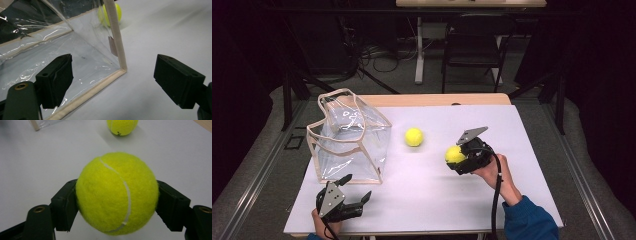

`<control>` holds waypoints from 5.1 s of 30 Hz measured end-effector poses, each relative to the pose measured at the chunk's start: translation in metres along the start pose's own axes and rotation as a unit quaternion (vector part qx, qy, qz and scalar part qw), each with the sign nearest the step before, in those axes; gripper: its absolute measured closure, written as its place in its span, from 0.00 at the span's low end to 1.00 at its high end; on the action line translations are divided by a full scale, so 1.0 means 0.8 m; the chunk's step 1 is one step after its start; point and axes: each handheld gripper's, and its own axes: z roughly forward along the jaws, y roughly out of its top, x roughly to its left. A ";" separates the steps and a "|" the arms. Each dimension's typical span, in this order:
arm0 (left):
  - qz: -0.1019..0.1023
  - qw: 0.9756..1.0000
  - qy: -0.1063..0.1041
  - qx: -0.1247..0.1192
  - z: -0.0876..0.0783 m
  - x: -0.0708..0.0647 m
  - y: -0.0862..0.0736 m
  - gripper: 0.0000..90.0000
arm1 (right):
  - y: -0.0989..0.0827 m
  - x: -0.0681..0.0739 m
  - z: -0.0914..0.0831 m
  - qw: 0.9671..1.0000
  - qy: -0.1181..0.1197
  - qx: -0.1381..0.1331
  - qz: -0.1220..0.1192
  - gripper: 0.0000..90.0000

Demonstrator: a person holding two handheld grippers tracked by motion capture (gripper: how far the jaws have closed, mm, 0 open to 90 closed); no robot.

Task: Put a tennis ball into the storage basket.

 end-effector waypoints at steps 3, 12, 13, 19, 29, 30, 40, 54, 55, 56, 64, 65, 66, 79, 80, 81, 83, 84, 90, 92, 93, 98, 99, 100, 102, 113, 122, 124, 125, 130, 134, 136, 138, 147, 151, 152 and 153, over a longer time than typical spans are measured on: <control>0.000 1.000 -0.001 -0.001 0.000 0.000 0.000 0.18 | 0.003 0.001 0.002 1.000 0.003 -0.002 -0.004 0.29; -0.001 1.000 -0.001 -0.001 0.001 0.000 0.000 0.18 | 0.016 0.003 0.007 1.000 0.008 -0.007 -0.010 0.29; 0.000 1.000 -0.001 0.001 0.001 0.000 0.000 0.18 | 0.018 0.003 0.007 1.000 0.009 -0.006 -0.011 0.29; 0.002 1.000 -0.002 0.002 0.001 0.000 0.000 0.18 | 0.026 0.001 0.008 1.000 0.012 -0.012 -0.012 0.29; 0.002 1.000 -0.002 0.000 0.002 0.000 0.001 0.18 | 0.045 0.001 0.017 1.000 0.015 -0.008 -0.025 0.29; 0.000 1.000 -0.003 -0.002 0.002 0.000 0.001 0.18 | 0.047 0.002 0.018 1.000 0.016 -0.009 -0.024 0.29; -0.001 1.000 -0.004 -0.003 0.002 0.000 0.001 0.18 | 0.067 0.003 0.029 0.999 0.024 -0.003 -0.035 0.29; -0.001 1.000 -0.003 -0.003 0.002 0.000 0.001 0.18 | 0.090 0.007 0.036 0.998 0.032 -0.008 -0.044 0.29; -0.001 1.000 -0.005 -0.004 0.002 0.000 0.001 0.18 | 0.091 0.008 0.036 0.999 0.031 -0.007 -0.044 0.29; -0.002 1.000 -0.007 -0.005 0.002 0.001 0.001 0.18 | 0.094 0.009 0.037 0.998 0.032 -0.006 -0.049 0.29; 0.002 1.000 -0.005 -0.003 0.002 0.000 0.001 0.18 | 0.106 0.011 0.039 0.998 0.033 -0.010 -0.053 0.29; 0.000 1.000 -0.004 -0.003 0.002 0.000 0.001 0.18 | 0.107 0.011 0.039 0.998 0.035 -0.012 -0.055 0.29; 0.000 1.000 -0.004 -0.003 0.003 0.000 0.001 0.18 | 0.108 0.011 0.038 0.998 0.036 -0.012 -0.056 0.29; 0.003 1.000 -0.006 -0.002 0.003 0.000 0.001 0.18 | 0.126 0.006 0.042 0.997 0.044 -0.021 -0.052 0.29; 0.003 1.000 -0.006 -0.002 0.003 0.000 0.001 0.18 | 0.128 0.006 0.042 0.997 0.044 -0.020 -0.052 0.29; 0.003 1.000 -0.006 -0.001 0.003 0.000 0.001 0.18 | 0.129 0.007 0.042 0.997 0.045 -0.022 -0.053 0.29; 0.001 1.000 -0.006 -0.003 0.003 -0.001 0.001 0.18 | 0.132 0.007 0.042 0.997 0.046 -0.022 -0.054 0.29; 0.002 1.000 -0.006 -0.003 0.003 -0.001 0.001 0.18 | 0.133 0.008 0.042 0.997 0.046 -0.022 -0.053 0.29; 0.002 1.000 -0.007 -0.004 0.004 -0.001 0.002 0.18 | 0.139 0.008 0.040 0.997 0.046 -0.022 -0.056 0.29; 0.002 1.000 -0.008 -0.004 0.003 0.000 0.002 0.18 | 0.141 0.008 0.038 0.997 0.047 -0.025 -0.055 0.29; 0.003 1.000 -0.006 -0.005 0.003 0.000 0.002 0.18 | 0.142 0.008 0.037 0.997 0.048 -0.029 -0.055 0.29; 0.002 1.000 -0.006 -0.004 0.004 0.000 0.002 0.18 | 0.150 0.009 0.033 0.997 0.047 -0.033 -0.060 0.29; 0.002 1.000 -0.006 -0.003 0.004 0.000 0.002 0.18 | 0.151 0.009 0.033 0.996 0.048 -0.035 -0.061 0.29; 0.002 1.000 -0.006 -0.003 0.004 0.000 0.002 0.18 | 0.153 0.009 0.033 0.996 0.049 -0.037 -0.059 0.29; 0.002 1.000 -0.006 -0.003 0.004 0.000 0.002 0.18 | 0.157 0.008 0.032 0.996 0.049 -0.038 -0.059 0.29; 0.002 1.000 -0.009 -0.003 0.004 0.000 0.002 0.18 | 0.183 0.011 0.024 0.995 0.051 -0.045 -0.070 0.29; 0.001 1.000 -0.010 -0.004 0.004 0.001 0.002 0.18 | 0.197 0.016 0.027 0.994 0.054 -0.050 -0.075 0.29; 0.001 1.000 -0.011 -0.006 0.004 0.001 0.002 0.18 | 0.200 0.016 0.028 0.994 0.054 -0.052 -0.076 0.29; 0.001 1.000 -0.010 -0.005 0.004 0.001 0.002 0.18 | 0.201 0.016 0.028 0.994 0.053 -0.053 -0.074 0.29; 0.000 1.000 -0.011 -0.005 0.004 0.002 0.002 0.18 | 0.207 0.017 0.029 0.994 0.051 -0.051 -0.079 0.29; 0.001 1.000 -0.011 -0.005 0.004 0.001 0.002 0.18 | 0.212 0.016 0.028 0.994 0.051 -0.055 -0.078 0.29; 0.000 1.000 -0.009 -0.005 0.003 0.001 0.002 0.18 | 0.215 0.016 0.028 0.994 0.052 -0.057 -0.076 0.29; 0.001 1.000 -0.010 -0.006 0.003 0.001 0.002 0.18 | 0.217 0.016 0.028 0.994 0.052 -0.058 -0.075 0.29; 0.000 1.000 -0.011 -0.006 0.004 0.002 0.002 0.18 | 0.230 0.018 0.028 0.993 0.054 -0.063 -0.082 0.29; -0.001 1.000 -0.012 -0.007 0.004 0.002 0.002 0.18 | 0.237 0.021 0.027 0.993 0.055 -0.066 -0.084 0.29; 0.000 1.000 -0.011 -0.006 0.004 0.002 0.002 0.18 | 0.239 0.021 0.027 0.993 0.054 -0.064 -0.085 0.29; 0.001 1.000 -0.012 -0.007 0.004 0.002 0.002 0.18 | 0.240 0.022 0.027 0.993 0.053 -0.064 -0.084 0.29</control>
